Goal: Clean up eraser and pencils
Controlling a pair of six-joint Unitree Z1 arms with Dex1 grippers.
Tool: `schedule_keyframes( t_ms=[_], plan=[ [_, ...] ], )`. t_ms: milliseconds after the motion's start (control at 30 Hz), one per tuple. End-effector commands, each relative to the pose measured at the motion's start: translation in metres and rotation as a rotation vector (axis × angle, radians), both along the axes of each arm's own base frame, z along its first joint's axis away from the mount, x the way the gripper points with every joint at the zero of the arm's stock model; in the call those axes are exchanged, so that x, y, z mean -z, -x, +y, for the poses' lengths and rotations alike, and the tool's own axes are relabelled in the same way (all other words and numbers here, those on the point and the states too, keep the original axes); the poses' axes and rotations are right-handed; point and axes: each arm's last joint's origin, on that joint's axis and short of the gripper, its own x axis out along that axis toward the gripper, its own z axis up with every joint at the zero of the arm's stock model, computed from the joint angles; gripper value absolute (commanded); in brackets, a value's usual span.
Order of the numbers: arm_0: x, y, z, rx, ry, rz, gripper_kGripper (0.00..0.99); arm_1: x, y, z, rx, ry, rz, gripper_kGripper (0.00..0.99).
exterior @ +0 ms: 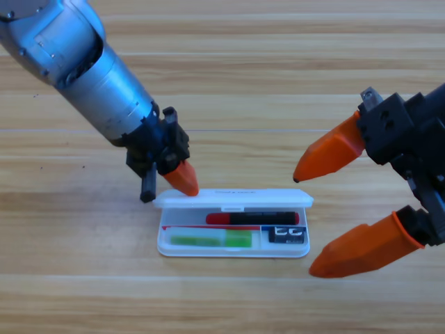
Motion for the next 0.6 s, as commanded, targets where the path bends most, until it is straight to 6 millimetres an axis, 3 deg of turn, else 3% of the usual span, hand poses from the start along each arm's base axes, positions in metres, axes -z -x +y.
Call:
schedule_keyframes(
  t_ms=[33, 600],
  plan=[
    [0.021, 0.007, -0.006, 0.039, -0.022, 0.031, 0.000, 0.016, -0.004, 0.006, -0.002, 0.026, 0.029, 0.943],
    [0.048, 0.010, -0.014, 0.080, -0.021, 0.022, 0.000, 0.019, -0.006, 0.009, -0.003, 0.035, 0.037, 0.943]
  ],
)
